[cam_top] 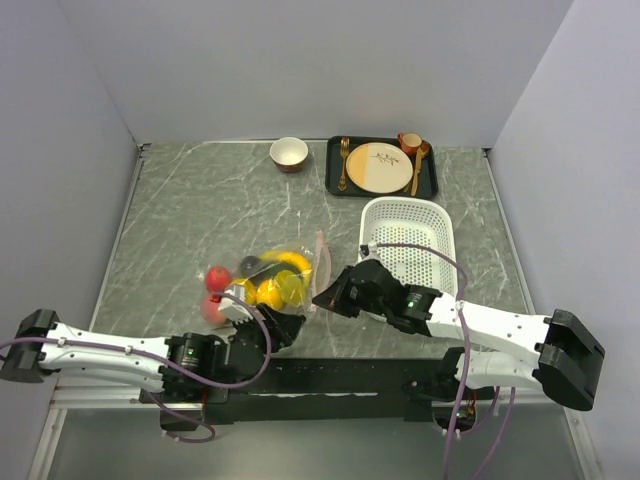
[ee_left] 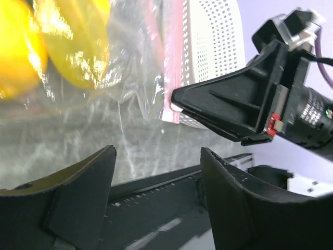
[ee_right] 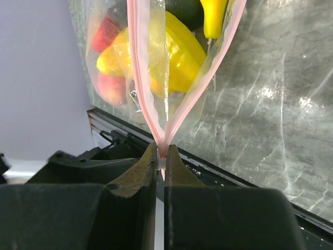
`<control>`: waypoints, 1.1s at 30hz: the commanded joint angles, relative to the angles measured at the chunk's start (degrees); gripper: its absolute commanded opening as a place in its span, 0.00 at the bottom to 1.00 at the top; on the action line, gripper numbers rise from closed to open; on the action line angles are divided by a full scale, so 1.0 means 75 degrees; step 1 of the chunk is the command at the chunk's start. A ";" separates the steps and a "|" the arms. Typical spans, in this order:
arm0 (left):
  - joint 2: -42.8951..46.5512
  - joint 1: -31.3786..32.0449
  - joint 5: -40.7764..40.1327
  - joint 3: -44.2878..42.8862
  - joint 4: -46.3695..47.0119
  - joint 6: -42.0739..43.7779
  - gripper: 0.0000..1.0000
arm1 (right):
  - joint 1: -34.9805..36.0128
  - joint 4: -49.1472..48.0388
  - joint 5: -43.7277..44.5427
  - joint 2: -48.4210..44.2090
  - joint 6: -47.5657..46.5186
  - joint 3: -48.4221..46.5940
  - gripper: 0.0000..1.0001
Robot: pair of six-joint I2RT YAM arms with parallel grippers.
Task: Place the food in the zip-top bag and seal the zipper
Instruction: Zip the zipper food storage bag at the center of the board.
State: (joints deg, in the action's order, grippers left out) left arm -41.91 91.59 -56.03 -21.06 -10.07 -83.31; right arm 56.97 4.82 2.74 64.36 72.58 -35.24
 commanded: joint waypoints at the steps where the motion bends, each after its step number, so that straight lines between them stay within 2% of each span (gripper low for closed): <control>1: -0.0528 0.0046 0.0263 -0.0051 0.0112 -0.2003 0.74 | -0.0026 -0.0596 -0.0014 -0.0144 0.0108 0.0035 0.04; 5: -0.0694 -0.0106 0.0509 -0.0017 0.0123 -0.2696 0.73 | -0.0037 -0.0607 0.0068 -0.0260 0.0097 0.0082 0.04; 8: -0.0039 -0.0585 0.0918 0.0673 0.0987 -0.2569 0.72 | -0.0026 -0.0607 0.0114 -0.0343 0.0120 0.0141 0.04; 9: 0.0416 -0.1063 0.1430 0.1139 0.1652 -0.2266 0.71 | -0.0026 -0.0619 0.0126 -0.0366 0.0120 0.0187 0.04; 12: 0.1109 -0.1908 0.2043 0.1681 0.2114 -0.1949 0.69 | -0.0026 -0.0526 0.0220 -0.0436 0.0108 0.0199 0.04; 14: 0.1228 -0.2086 0.2244 0.1671 0.2233 -0.1726 0.69 | -0.0026 -0.0502 0.0232 -0.0472 0.0120 0.0211 0.04; 18: 0.0727 -0.2589 0.2945 0.1623 0.2909 -0.1303 0.70 | -0.0026 -0.0467 0.0314 -0.0460 0.0108 0.0153 0.04; 20: 0.0422 -0.2743 0.3541 0.1869 0.4263 -0.1314 0.70 | -0.0026 -0.0513 0.0326 -0.0437 0.0108 0.0153 0.04; 23: -0.0258 -0.2930 0.4000 0.2081 0.5369 -0.1315 0.70 | -0.0026 -0.0502 0.0314 -0.0355 0.0120 0.0141 0.04; 27: -0.1207 -0.3060 0.4482 0.1859 0.6145 -0.1185 0.64 | -0.0026 -0.0514 0.0291 -0.0319 0.0108 0.0129 0.04; 31: -0.1373 -0.3106 0.4447 0.1964 0.6603 -0.1209 0.62 | -0.0026 -0.0526 0.0267 -0.0308 0.0097 0.0129 0.04; 33: -0.1268 -0.3165 0.4389 0.1964 0.6395 -0.1244 0.59 | -0.0026 -0.0490 0.0290 -0.0308 0.0085 0.0129 0.04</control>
State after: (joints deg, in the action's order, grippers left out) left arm -52.25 68.62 -24.32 -5.91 32.25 -93.67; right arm 56.97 2.63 3.42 62.41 72.84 -33.91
